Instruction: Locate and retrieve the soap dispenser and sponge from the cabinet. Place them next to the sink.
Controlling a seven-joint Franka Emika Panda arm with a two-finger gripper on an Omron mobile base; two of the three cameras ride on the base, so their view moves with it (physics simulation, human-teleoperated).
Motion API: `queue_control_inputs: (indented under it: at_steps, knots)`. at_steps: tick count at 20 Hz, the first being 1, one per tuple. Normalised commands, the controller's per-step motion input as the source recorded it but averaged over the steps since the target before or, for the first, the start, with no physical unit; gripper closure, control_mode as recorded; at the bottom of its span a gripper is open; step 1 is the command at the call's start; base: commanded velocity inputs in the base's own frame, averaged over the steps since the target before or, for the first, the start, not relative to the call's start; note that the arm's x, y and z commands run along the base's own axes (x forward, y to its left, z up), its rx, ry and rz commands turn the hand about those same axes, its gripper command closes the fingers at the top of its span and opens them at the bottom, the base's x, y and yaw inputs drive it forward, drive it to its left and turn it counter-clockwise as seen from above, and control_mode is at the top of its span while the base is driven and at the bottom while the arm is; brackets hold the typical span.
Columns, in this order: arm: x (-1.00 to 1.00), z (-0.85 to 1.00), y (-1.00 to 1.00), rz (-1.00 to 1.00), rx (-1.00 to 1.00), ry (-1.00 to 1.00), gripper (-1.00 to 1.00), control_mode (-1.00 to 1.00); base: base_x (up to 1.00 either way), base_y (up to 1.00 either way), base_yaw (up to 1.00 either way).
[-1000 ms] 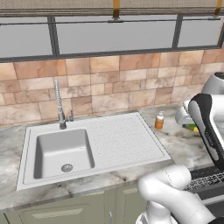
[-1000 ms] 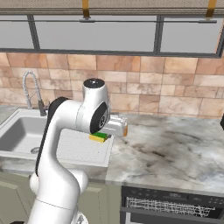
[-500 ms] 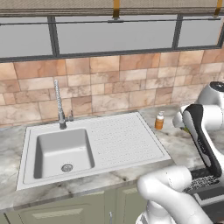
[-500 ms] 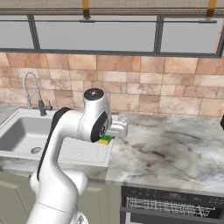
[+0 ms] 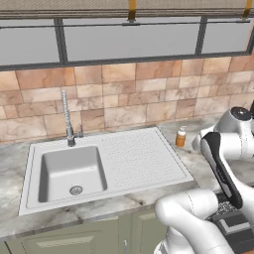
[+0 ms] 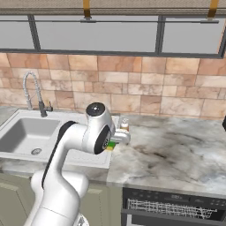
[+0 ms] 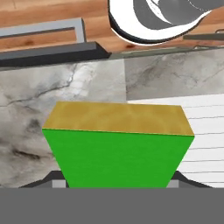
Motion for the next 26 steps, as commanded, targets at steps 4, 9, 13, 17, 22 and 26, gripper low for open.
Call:
queue_control_inputs:
  at_steps: [4, 9, 13, 17, 22, 26]
  knots:
    - [0.25, -0.38, -0.03, 0.0, 0.0, 0.0, 1.0, -1.0, 0.0, 0.0, 0.0]
    - [0.28, -0.38, -0.07, 0.02, 0.0, 0.02, 1.0, -1.0, 0.0, 0.0, 0.0]
    - [0.35, -0.37, -0.11, 0.02, 0.0, 0.06, 1.0, -1.0, 0.0, 0.0, 0.0]
    - [0.34, -0.27, -0.09, 0.03, 0.0, 0.05, 1.0, -1.0, 0.0, 0.0, 0.0]
    - [0.3, -0.27, -0.05, 0.03, 0.0, 0.06, 1.0, -1.0, 0.0, 0.0, 0.0]
    - [0.28, -0.36, -0.06, 0.03, 0.0, 0.08, 1.0, -1.0, 0.0, 0.0, 0.0]
